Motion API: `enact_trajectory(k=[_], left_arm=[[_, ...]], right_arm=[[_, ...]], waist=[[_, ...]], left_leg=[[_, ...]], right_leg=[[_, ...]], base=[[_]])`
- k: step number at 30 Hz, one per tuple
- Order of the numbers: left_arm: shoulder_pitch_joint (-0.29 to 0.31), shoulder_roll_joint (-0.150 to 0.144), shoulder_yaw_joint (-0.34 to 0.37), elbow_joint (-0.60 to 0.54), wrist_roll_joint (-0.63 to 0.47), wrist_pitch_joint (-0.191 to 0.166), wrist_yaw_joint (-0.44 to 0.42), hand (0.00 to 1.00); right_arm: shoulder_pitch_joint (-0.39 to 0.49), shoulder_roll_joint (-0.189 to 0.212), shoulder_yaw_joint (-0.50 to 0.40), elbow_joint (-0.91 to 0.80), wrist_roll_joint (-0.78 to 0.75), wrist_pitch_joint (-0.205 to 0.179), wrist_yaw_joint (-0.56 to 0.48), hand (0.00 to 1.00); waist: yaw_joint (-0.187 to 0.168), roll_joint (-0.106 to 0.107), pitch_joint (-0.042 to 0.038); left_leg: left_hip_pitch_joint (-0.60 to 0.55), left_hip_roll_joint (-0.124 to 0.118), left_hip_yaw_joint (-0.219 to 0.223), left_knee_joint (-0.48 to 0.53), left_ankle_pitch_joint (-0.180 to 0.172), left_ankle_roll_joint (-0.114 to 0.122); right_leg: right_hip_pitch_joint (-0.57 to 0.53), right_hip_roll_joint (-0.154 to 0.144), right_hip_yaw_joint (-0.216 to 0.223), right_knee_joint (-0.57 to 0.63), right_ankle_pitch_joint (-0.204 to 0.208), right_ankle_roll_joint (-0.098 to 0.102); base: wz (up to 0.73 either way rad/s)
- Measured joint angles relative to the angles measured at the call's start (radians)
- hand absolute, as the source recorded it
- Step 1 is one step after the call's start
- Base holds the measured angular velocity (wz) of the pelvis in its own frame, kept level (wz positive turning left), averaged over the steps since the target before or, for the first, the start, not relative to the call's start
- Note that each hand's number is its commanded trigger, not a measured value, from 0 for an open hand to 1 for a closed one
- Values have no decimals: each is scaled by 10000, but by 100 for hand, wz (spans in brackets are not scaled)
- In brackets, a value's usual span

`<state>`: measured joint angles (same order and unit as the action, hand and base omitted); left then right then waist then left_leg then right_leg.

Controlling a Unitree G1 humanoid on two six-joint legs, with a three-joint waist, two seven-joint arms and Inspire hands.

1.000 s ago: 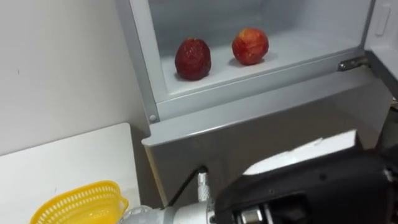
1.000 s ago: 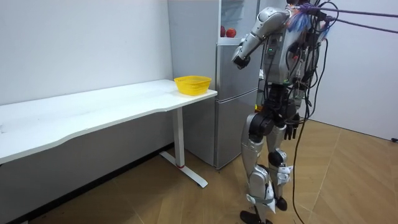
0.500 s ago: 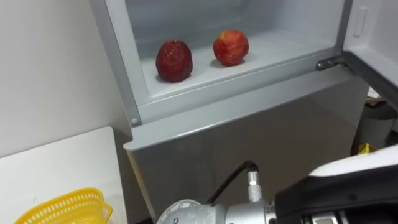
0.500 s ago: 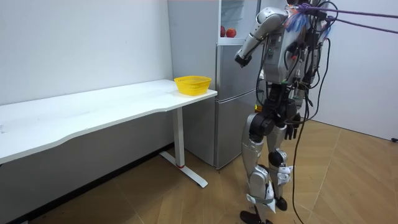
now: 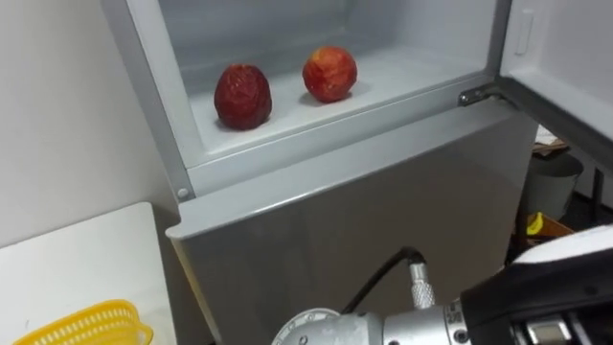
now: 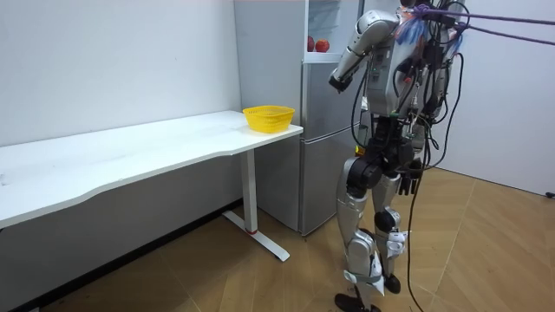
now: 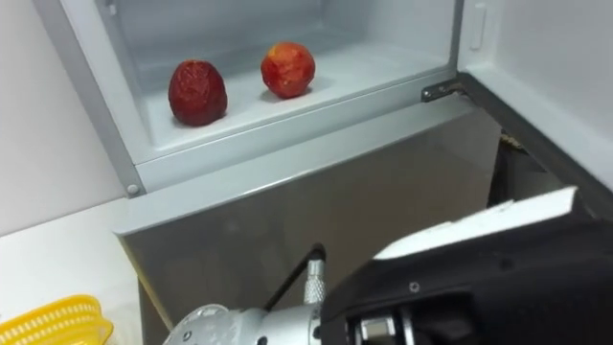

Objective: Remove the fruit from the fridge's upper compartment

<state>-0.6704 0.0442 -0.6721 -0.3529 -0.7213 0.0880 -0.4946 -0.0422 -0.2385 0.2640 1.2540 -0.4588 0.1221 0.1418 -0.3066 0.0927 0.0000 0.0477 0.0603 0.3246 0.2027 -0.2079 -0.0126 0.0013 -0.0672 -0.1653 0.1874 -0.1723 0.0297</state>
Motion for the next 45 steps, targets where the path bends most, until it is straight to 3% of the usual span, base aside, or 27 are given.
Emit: enact_trajectory(k=[10,13,16,19,21,23,26,31,33,36,40,42,45], left_arm=[[-196,22,43,-42,867,-52,325,0],[-187,83,240,-172,1111,-52,532,0],[-55,240,731,-739,1858,-62,667,0],[424,430,1452,-1304,2075,-176,897,0],[1010,636,1984,-1715,2079,-303,1002,0],[1291,704,2513,-1972,2081,-316,1059,0],[1731,834,3292,-2310,2179,-620,1568,0],[2095,903,4630,-2835,2266,-847,2486,0],[2309,892,5326,-2951,2580,-1232,3118,0],[2426,891,5907,-2957,3133,-1489,3928,0],[2940,1023,6760,-2957,3668,-1819,4592,0],[4062,1158,7700,-2935,3861,-1965,4974,0],[5212,1424,8911,-2568,3906,-1983,5579,0]], right_arm=[[-26,-6,-21,-49,339,-268,-17,0],[-22,-14,-31,170,810,-384,-158,0],[45,-5,-27,273,1393,-393,-174,0],[106,2,-30,314,1464,-437,-189,0],[156,16,-44,311,1350,-599,-363,0],[198,62,-238,314,1310,-714,-516,0],[242,73,-557,318,1350,-885,-713,0],[406,92,-626,309,1067,-1091,-968,0],[633,120,-695,305,924,-1112,-963,0],[747,224,-970,313,790,-1106,-965,0],[1104,250,-1319,265,677,-1192,-988,0],[1338,311,-1874,260,452,-1146,-1100,0],[1477,393,-2305,249,129,-1085,-1164,0]], waist=[[181,-43,29],[451,-85,56],[891,-213,140],[1310,-393,131],[1649,-580,41],[1853,-754,37],[2191,-920,10],[2735,-931,-30],[2871,-918,-39],[2972,-921,-44],[3326,-866,-122],[3489,-835,-146],[3695,-789,-127]], left_leg=[[198,-37,47,-76,0,0],[197,-24,8,-74,0,-1],[208,-12,-3,-103,4,-4],[204,1,-13,-178,15,-22],[186,1,-106,-173,17,-24],[186,3,-211,-171,17,-24],[188,-1,-329,-153,17,-25],[194,0,-377,-146,17,-25],[180,-2,-466,-146,18,-26],[159,-24,-539,-151,18,-25],[197,-37,-563,-141,18,-24],[303,-36,-578,-145,19,-23],[356,-32,-663,-145,31,-44]], right_leg=[[102,9,-8,-11,4,-6],[94,11,-20,8,8,-13],[46,37,-5,53,20,-33],[9,59,-23,29,30,-50],[63,58,-102,38,39,-59],[96,53,-204,41,40,-61],[215,45,-339,-26,40,-61],[331,45,-417,-17,41,-62],[355,29,-573,-13,40,-62],[351,-4,-718,-15,32,-55],[401,-28,-763,-11,33,-54],[492,-31,-750,32,15,-54],[516,-23,-780,19,-44,-83]], base=[[-2],[-1],[-4],[2],[7],[17],[16],[5],[17],[16],[-1],[0],[3]])
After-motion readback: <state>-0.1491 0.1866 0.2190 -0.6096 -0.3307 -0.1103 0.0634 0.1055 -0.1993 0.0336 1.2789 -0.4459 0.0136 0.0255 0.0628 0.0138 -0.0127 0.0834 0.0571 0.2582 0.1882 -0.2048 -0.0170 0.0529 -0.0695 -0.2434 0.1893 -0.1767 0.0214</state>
